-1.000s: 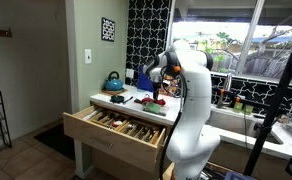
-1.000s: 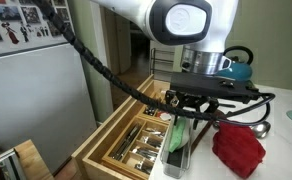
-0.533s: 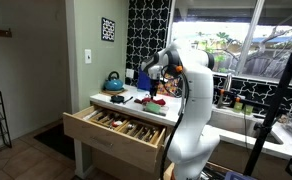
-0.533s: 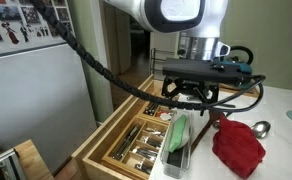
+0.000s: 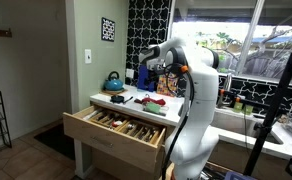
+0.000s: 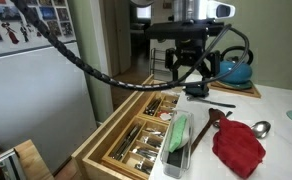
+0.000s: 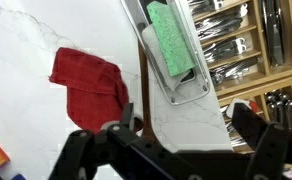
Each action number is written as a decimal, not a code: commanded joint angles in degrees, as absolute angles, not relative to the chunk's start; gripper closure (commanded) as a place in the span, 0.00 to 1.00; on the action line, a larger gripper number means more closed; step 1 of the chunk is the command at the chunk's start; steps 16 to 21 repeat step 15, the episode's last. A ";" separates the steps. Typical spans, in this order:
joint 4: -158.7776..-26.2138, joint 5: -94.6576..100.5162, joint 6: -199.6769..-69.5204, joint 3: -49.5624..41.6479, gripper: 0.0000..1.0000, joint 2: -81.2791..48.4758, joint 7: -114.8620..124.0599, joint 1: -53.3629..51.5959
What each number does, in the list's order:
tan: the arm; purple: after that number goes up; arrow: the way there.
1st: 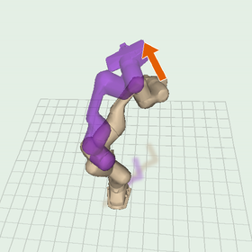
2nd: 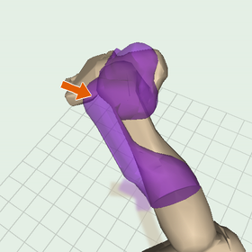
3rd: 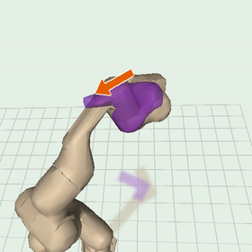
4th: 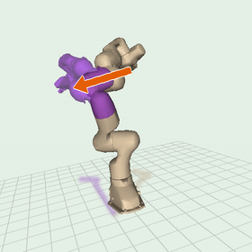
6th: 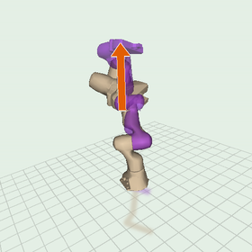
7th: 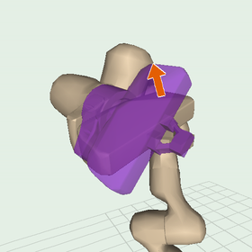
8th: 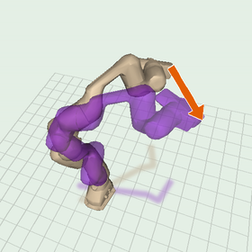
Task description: Put the two sponges in the sponge holder
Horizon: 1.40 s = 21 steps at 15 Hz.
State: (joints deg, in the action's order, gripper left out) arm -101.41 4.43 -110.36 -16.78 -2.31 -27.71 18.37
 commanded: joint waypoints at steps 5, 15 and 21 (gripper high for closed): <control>-98.53 7.85 -103.22 -16.62 0.00 -0.43 -5.44 17.22; -97.79 6.28 -100.98 -16.74 0.00 -0.12 -3.32 17.24; -97.79 6.28 -100.98 -16.74 0.00 -0.12 -3.32 17.24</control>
